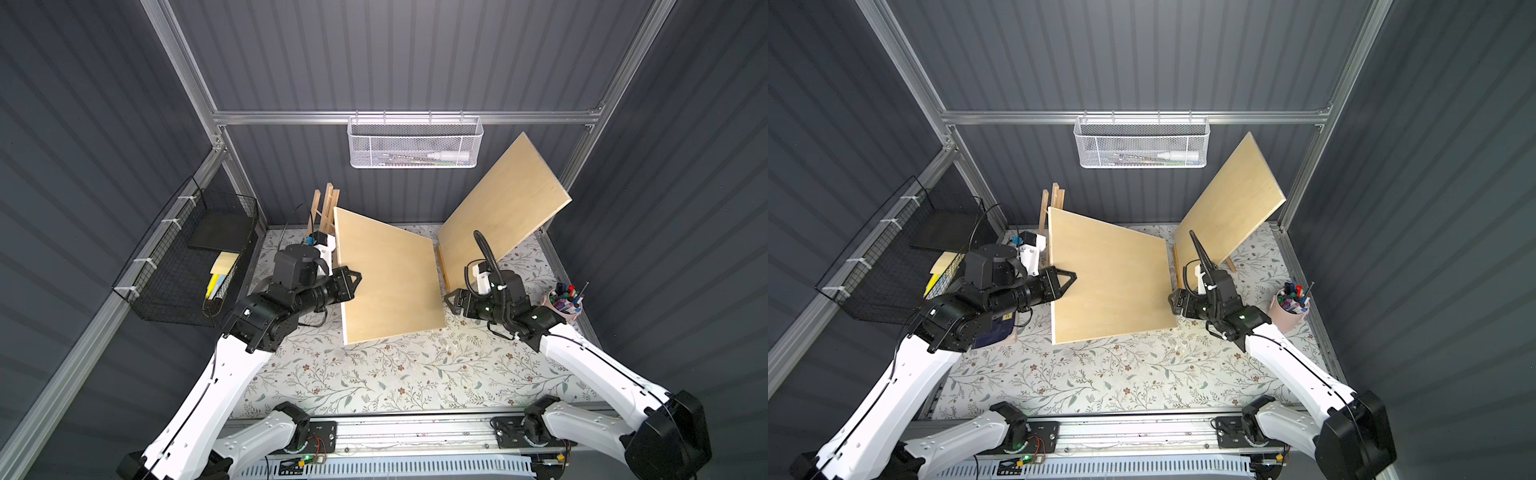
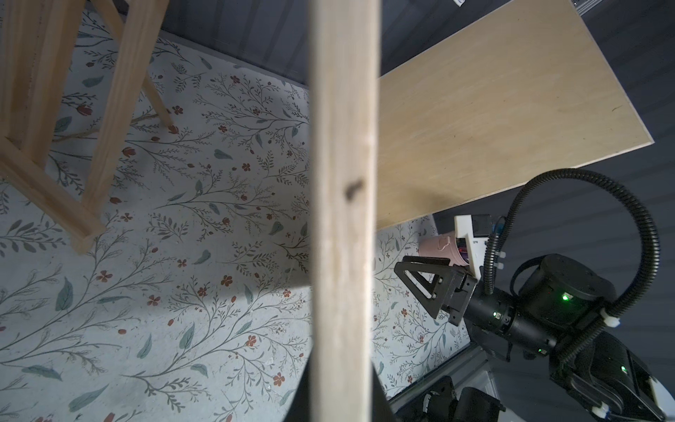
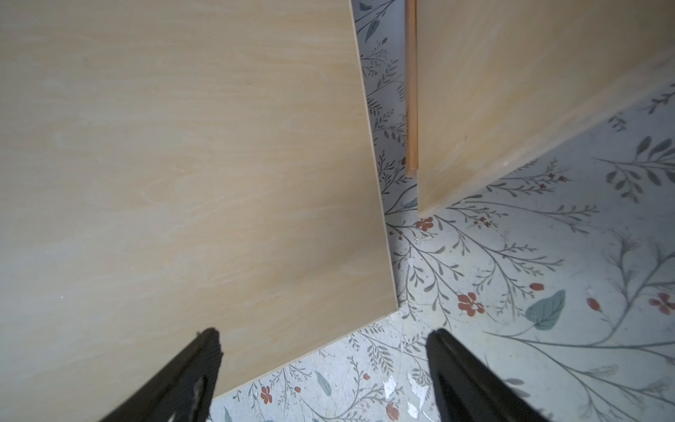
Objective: Disassemble the easel
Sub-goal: Place the drawing board at the center of the board.
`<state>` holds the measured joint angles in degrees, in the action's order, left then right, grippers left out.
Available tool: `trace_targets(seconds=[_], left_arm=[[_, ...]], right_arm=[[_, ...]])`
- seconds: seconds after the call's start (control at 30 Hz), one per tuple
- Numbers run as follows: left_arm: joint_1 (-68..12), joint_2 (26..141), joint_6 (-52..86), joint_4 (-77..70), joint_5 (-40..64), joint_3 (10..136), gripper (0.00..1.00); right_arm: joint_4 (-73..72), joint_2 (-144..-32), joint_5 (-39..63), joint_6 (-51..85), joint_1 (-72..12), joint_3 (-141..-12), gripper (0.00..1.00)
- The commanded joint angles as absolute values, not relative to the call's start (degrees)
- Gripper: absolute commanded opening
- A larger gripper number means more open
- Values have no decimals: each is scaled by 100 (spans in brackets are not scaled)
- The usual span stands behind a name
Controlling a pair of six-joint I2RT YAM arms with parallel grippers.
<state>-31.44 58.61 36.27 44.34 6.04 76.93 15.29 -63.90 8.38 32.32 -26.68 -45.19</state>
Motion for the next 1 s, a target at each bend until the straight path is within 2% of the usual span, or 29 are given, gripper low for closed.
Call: trace_targets(seconds=[0.0, 0.27, 0.57, 0.97], left_arm=[[-3164, 5693, 3404, 4378, 608, 7360, 0], [-3164, 5542, 3419, 4056, 606, 6161, 0], [-3164, 5615, 3417, 4390, 34, 5884, 0], [-3164, 5746, 3420, 4406, 420, 5048, 0]], right_arm=[[1704, -6454, 512, 3105, -2671, -4482, 90], [1665, -6486, 281, 3119, -2672, -4409, 90], [1614, -6636, 274, 3130, -2671, -4371, 89], [1641, -6706, -284, 3100, -2671, -4335, 88]])
